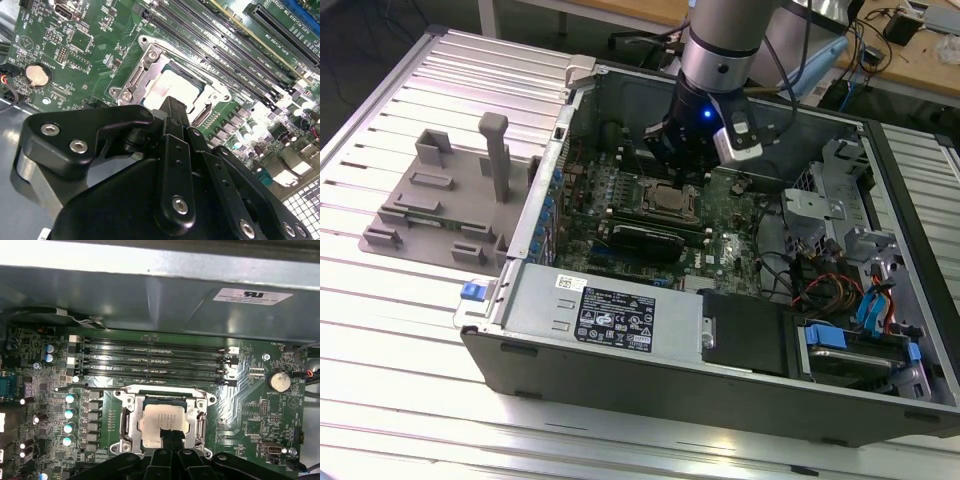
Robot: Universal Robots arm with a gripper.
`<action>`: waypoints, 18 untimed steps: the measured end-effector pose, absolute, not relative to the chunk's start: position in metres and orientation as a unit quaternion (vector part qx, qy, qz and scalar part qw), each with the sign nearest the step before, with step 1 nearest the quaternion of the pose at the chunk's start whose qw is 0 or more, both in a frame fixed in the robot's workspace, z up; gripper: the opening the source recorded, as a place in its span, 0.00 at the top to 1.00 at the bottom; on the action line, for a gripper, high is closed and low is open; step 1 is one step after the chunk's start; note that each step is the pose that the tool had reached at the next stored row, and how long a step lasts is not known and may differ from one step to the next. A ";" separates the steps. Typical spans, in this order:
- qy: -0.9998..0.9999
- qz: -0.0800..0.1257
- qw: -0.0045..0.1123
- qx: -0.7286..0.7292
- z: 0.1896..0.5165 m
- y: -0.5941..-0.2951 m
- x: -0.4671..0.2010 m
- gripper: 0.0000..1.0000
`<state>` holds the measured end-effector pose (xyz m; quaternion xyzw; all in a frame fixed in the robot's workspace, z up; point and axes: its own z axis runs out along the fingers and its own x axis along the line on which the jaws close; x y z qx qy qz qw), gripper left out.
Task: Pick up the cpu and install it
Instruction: 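Close the cpu cover, then install the first cpu locking lever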
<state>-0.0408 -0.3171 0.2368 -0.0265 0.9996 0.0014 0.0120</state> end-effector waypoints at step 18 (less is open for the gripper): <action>1.000 0.001 0.012 -0.020 0.245 -0.317 -0.041 0.89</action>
